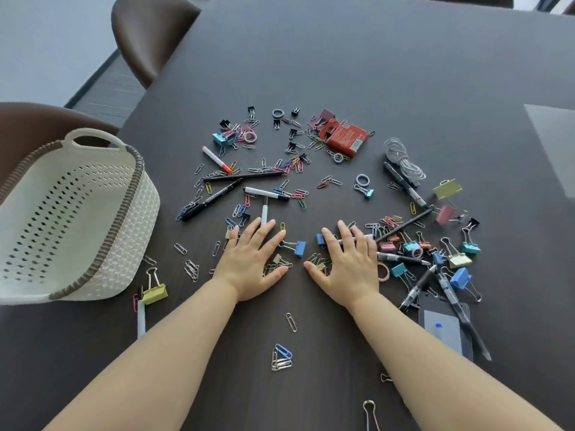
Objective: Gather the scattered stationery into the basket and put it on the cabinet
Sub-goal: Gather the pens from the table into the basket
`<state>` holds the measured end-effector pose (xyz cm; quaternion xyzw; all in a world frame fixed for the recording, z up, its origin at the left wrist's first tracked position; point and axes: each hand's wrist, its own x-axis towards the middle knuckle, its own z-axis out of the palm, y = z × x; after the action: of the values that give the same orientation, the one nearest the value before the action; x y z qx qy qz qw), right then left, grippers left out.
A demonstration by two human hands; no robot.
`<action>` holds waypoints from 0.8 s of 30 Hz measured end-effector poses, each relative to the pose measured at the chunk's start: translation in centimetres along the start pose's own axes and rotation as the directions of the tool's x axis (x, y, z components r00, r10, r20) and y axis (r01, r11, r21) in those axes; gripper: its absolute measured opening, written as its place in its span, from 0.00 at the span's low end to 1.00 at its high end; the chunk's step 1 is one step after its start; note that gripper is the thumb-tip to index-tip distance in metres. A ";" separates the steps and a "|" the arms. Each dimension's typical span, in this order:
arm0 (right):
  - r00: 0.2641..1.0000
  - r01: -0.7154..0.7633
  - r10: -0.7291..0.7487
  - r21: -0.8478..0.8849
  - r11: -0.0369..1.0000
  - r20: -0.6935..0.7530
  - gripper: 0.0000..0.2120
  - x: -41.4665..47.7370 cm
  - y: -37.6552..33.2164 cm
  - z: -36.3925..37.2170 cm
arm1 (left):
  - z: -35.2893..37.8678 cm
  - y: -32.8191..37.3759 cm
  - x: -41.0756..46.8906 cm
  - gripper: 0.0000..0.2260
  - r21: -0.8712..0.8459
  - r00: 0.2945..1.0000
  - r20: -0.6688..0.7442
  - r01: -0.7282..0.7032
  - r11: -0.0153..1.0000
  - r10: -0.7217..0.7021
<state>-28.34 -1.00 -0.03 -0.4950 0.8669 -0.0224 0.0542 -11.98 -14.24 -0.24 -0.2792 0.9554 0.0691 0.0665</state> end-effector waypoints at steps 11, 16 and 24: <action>0.920 0.163 -0.173 -0.058 0.985 -0.351 0.17 -0.7 -0.8 1.3 | 1.9 0.6 -0.8 0.11 0.054 0.843 -0.518 -0.140 0.989 0.148; 0.891 0.196 -0.238 -0.145 0.970 -0.386 0.21 -0.8 -0.5 1.4 | 1.8 1.3 -1.4 0.11 0.004 0.841 -0.538 -0.058 0.998 0.051; 0.857 0.290 -0.339 -0.179 0.940 -0.388 0.24 -0.7 -0.3 1.3 | 1.1 2.5 -3.9 0.08 -0.046 0.831 -0.556 -0.031 0.998 0.000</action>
<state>-27.61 -0.50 -1.23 -0.6162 0.7658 -0.0856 -0.1630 -9.98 -9.87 -0.39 -0.2812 0.9335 0.0107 -0.2220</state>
